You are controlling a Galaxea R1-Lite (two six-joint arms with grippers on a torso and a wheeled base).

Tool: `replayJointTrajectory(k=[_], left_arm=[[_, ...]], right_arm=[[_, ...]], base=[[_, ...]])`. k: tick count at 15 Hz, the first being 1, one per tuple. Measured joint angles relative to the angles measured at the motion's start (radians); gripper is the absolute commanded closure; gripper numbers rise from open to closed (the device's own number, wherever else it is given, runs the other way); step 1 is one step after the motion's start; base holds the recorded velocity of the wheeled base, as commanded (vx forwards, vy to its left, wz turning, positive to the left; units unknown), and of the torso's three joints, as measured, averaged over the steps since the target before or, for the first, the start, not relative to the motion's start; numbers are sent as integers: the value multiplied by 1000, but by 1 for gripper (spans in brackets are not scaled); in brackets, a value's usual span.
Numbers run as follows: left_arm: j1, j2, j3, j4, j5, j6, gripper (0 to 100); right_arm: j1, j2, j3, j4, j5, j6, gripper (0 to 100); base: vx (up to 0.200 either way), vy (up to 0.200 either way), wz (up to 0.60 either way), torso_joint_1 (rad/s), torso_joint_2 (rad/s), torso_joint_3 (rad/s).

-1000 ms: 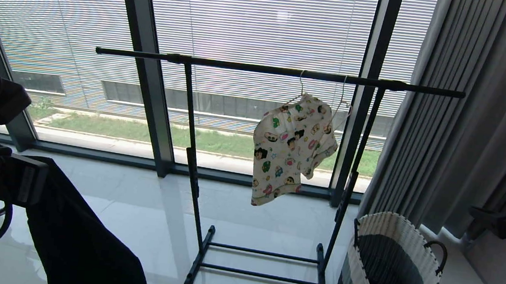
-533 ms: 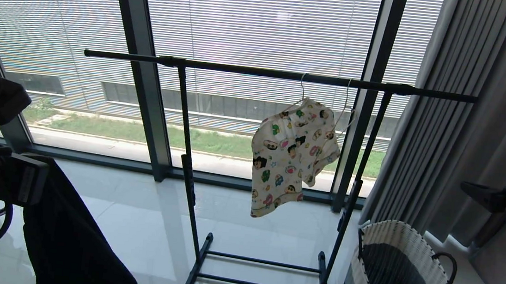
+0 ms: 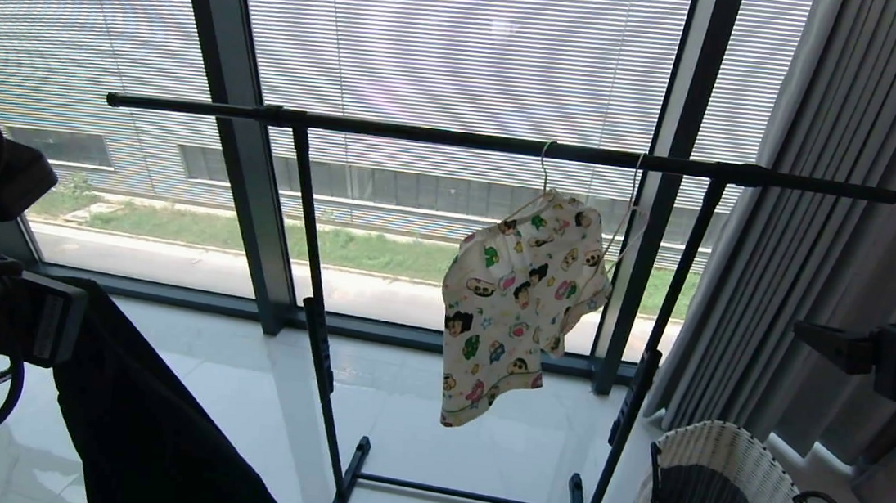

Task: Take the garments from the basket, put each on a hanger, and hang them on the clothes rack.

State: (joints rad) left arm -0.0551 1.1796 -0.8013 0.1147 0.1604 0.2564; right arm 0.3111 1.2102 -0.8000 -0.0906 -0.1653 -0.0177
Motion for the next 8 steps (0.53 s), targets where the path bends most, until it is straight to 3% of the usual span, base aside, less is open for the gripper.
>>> replayJointTrajectory(k=[8], left_arm=[[-9, 0, -3, 0, 0, -1, 100]], right_arm=[[30, 56, 8, -65, -6, 17, 0]], base=[[200, 0, 0, 1, 1, 7]])
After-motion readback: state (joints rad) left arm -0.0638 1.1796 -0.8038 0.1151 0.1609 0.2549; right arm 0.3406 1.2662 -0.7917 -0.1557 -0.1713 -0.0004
